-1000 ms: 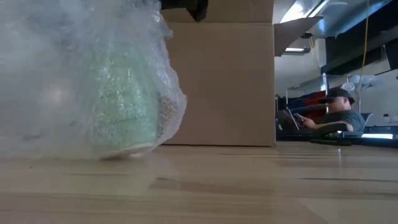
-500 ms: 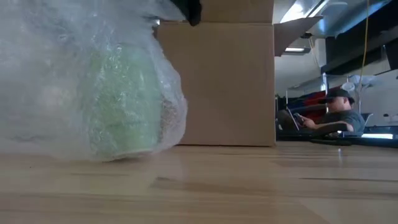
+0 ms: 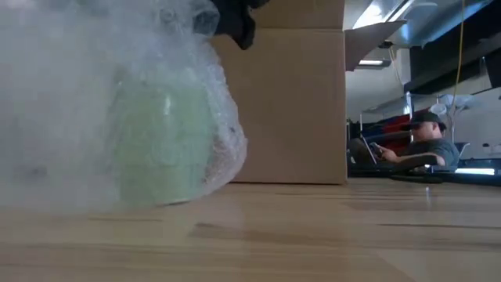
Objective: Wrap mug
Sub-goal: Wrap the green mug in bubble wrap
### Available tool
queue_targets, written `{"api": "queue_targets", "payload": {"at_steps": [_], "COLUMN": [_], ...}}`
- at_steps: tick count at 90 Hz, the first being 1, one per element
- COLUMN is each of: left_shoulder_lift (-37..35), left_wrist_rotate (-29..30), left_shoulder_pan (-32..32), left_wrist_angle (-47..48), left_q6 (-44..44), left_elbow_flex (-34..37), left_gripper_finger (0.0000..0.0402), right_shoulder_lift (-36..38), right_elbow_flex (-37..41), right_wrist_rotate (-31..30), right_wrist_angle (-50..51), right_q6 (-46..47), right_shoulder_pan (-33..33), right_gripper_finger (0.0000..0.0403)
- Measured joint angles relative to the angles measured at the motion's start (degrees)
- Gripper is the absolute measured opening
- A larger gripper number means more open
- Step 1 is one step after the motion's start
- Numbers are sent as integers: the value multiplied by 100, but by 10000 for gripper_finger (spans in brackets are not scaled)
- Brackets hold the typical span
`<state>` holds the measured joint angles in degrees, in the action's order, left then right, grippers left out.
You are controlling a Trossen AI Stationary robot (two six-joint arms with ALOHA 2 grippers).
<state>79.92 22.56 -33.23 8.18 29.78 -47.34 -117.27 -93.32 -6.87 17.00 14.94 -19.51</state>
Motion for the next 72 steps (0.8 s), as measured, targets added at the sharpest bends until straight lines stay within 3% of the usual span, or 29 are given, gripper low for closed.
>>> {"api": "queue_targets", "payload": {"at_steps": [20, 45, 72], "left_shoulder_lift": [-2, -4, -9], "left_wrist_rotate": [96, 886, 2085], "left_shoulder_pan": [-140, -671, -1682], "left_wrist_angle": [963, 2044, 2849], "left_q6": [276, 554, 1113], "left_elbow_flex": [-472, -1133, -1730], "left_gripper_finger": [0, 0, 0], "right_shoulder_lift": [0, 0, -74], "right_elbow_flex": [-2, -2, -105], "right_wrist_rotate": [265, 795, 1299], "right_wrist_angle": [228, 389, 572], "right_q6": [7, 185, 159], "right_shoulder_pan": [121, 389, 539], "right_gripper_finger": [5, 2, 0]}}
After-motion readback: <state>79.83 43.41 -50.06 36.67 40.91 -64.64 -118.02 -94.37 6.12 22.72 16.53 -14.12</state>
